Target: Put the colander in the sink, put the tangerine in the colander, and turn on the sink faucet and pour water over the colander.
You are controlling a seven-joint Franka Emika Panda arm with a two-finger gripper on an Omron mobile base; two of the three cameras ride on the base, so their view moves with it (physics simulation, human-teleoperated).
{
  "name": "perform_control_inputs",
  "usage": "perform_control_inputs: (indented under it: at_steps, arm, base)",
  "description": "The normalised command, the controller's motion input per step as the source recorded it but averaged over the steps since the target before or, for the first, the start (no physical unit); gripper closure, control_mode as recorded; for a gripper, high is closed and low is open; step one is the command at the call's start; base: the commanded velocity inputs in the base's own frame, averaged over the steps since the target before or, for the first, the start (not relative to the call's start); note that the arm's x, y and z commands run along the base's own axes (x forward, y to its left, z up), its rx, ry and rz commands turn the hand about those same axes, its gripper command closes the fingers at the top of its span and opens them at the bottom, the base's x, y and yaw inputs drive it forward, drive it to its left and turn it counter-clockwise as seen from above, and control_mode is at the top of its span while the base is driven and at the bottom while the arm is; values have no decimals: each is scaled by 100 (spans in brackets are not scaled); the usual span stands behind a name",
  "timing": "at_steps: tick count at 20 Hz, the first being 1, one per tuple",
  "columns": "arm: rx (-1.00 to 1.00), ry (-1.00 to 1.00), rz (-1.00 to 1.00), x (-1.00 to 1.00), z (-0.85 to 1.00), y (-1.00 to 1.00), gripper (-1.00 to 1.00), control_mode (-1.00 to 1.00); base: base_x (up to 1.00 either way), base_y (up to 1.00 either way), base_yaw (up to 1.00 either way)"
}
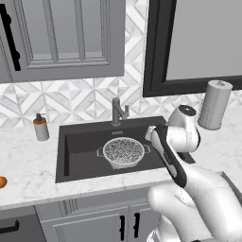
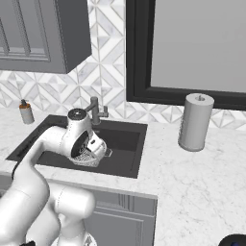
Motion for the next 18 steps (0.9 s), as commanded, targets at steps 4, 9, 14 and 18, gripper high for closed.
perform_control_inputs:
  at_steps: [4, 9, 14, 18]
  arm:
    - [-8, 0, 0, -69, 61, 31, -100, -100]
    - [-3, 0, 7, -26, 67, 49, -100, -100]
    - [0, 0, 13, -18, 50, 50, -100, -100]
    - [0, 2, 17, -6, 39, 68, -100, -100]
  base:
    - [0, 0, 0]
    - [0, 0, 0]
    - [0, 0, 0]
    - [0, 0, 0]
